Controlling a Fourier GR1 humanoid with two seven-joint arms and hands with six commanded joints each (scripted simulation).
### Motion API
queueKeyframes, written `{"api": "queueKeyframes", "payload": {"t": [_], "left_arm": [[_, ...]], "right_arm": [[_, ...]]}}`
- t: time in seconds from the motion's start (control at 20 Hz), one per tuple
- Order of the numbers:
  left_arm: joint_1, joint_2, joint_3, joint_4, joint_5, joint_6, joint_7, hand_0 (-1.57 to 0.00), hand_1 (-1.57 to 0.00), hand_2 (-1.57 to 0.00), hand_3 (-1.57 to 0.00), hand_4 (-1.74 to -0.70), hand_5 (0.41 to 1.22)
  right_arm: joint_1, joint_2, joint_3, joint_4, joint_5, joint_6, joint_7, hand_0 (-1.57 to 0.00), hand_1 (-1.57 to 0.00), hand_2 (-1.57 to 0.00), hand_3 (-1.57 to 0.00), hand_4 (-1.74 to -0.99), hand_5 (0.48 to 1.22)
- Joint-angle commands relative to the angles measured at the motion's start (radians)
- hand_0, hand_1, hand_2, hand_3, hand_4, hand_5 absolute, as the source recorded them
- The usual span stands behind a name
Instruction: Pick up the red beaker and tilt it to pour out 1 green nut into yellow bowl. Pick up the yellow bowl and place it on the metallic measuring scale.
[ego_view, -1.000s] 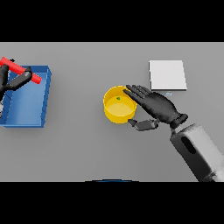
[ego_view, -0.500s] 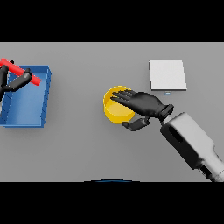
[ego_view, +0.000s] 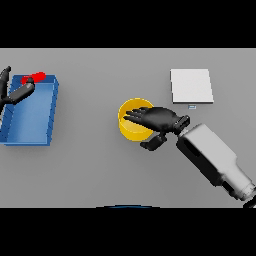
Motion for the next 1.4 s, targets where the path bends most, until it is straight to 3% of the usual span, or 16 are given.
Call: {"api": "queueKeyframes", "payload": {"t": [0.0, 0.2, 0.35, 0.45, 0.55, 0.65, 0.75, 0.85, 1.0, 1.2, 1.35], "left_arm": [[-0.004, 0.004, 0.0, -0.001, -0.004, 0.001, 0.0, 0.0, 0.0, 0.0, 0.0, -0.8, 0.736], [-0.02, -0.001, 0.002, 0.008, -0.006, -0.002, 0.002, 0.0, 0.0, 0.0, 0.0, -0.79, 0.729], [-0.02, -0.006, 0.004, 0.013, -0.002, 0.0, 0.0, 0.0, 0.0, 0.0, 0.0, -0.79, 0.723], [-0.016, 0.0, 0.006, 0.011, -0.002, -0.004, -0.009, 0.0, 0.0, 0.0, 0.0, -0.79, 0.723], [-0.013, 0.004, 0.006, -0.011, 0.003, -0.001, -0.004, 0.0, 0.0, 0.0, 0.0, -0.8, 0.726], [-0.017, 0.006, 0.004, -0.014, -0.003, 0.01, 0.019, 0.0, 0.0, 0.0, 0.0, -0.8, 0.728], [-0.009, 0.011, 0.007, -0.012, 0.004, 0.001, 0.007, 0.0, 0.0, 0.0, 0.0, -0.8, 0.727], [0.002, 0.014, 0.007, -0.02, 0.006, 0.003, -0.003, 0.0, 0.0, 0.0, 0.0, -0.8, 0.725], [0.003, 0.015, 0.004, -0.033, 0.003, 0.011, 0.006, 0.0, 0.0, 0.0, 0.0, -0.81, 0.724], [0.001, 0.026, 0.009, -0.032, 0.004, 0.007, 0.004, 0.0, 0.0, 0.0, 0.0, -0.8, 0.724], [-0.005, 0.026, -0.001, -0.044, -0.006, 0.01, 0.023, 0.0, 0.0, 0.0, 0.0, -0.8, 0.721]], "right_arm": [[-0.01, -0.001, 0.008, 0.004, 0.007, 0.009, 0.005, 0.0, 0.0, 0.0, 0.0, -1.306, 0.681], [-0.022, 0.014, 0.033, 0.035, 0.027, 0.014, 0.012, 0.0, 0.0, 0.0, -0.01, -1.308, 0.729], [-0.044, 0.031, 0.046, 0.053, 0.044, 0.028, 0.052, -0.09, -0.11, -0.13, -0.16, -1.362, 0.82], [-0.035, 0.017, 0.053, 0.041, 0.044, 0.034, 0.024, -0.51, -0.44, -0.39, -0.36, -1.425, 0.964], [-0.041, 0.023, 0.057, 0.04, 0.034, 0.069, 0.045, -0.89, -0.85, -0.81, -0.59, -1.534, 1.057], [-0.047, 0.015, 0.061, 0.039, 0.023, 0.098, 0.04, -1.14, -1.11, -1.09, -0.87, -1.604, 1.116], [-0.043, 0.006, 0.058, 0.03, 0.009, 0.115, 0.034, -1.29, -1.27, -1.26, -1.02, -1.649, 1.154], [-0.032, 0.0, 0.059, 0.007, -0.001, 0.116, 0.057, -1.39, -1.38, -1.31, -1.14, -1.682, 1.178], [-0.043, -0.006, 0.052, 0.011, -0.012, 0.119, 0.048, -1.48, -1.47, -1.42, -1.18, -1.711, 1.199], [-0.048, -0.036, 0.026, -0.055, -0.043, 0.141, 0.065, -1.53, -1.53, -1.49, -1.19, -1.729, 1.212], [-0.073, -0.083, -0.005, -0.131, -0.074, 0.194, 0.075, -1.55, -1.55, -1.51, -1.38, -1.731, 1.216]]}}
